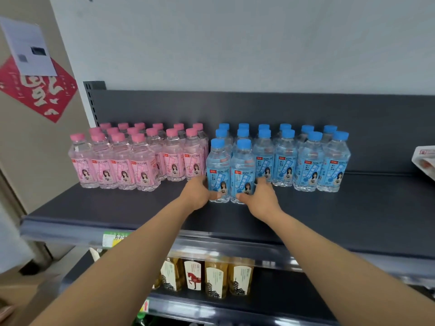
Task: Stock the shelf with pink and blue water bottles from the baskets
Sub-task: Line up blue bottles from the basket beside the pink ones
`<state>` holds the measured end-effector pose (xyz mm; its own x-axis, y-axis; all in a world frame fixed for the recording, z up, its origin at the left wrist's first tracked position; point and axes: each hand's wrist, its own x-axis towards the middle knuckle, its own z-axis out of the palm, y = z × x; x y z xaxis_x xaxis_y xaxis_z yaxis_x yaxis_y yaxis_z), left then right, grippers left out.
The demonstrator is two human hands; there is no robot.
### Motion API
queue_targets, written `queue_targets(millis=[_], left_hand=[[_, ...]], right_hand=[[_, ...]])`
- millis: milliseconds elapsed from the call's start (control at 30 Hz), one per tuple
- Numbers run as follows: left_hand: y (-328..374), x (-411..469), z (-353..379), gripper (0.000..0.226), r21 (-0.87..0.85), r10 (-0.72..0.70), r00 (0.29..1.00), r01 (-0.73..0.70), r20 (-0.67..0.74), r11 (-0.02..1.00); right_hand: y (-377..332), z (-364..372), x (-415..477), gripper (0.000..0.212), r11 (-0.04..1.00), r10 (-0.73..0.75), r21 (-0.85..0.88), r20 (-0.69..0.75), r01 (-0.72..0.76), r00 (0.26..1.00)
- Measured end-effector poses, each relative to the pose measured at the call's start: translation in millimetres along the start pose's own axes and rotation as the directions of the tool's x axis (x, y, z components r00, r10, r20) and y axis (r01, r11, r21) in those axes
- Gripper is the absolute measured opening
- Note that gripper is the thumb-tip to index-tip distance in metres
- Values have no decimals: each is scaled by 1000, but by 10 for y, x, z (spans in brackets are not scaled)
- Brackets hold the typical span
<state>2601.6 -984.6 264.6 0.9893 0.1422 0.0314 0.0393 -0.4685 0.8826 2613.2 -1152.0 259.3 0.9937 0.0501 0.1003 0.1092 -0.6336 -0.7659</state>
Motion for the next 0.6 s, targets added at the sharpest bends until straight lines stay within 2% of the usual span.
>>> queue_targets(millis=[233,400,500,600], left_hand=[[-67,155,77,51,-12,-26,988,25,-151,1000],[-117,157,-12,40,-35,-36,994,33,-99,999],[-167,79,-72,41,-62,-38,997,34,-66,997],[-147,-58,-103,34,-53,-24,994,18,-104,998]], right_hand=[[-59,163,161,54,995,94,46,-97,-90,991],[7,107,161,37,989,142,50,-110,-138,984],[26,34,93,40,984,156,106,-97,-146,983],[-35,-16,-77,38,980,148,147,-104,-132,983]])
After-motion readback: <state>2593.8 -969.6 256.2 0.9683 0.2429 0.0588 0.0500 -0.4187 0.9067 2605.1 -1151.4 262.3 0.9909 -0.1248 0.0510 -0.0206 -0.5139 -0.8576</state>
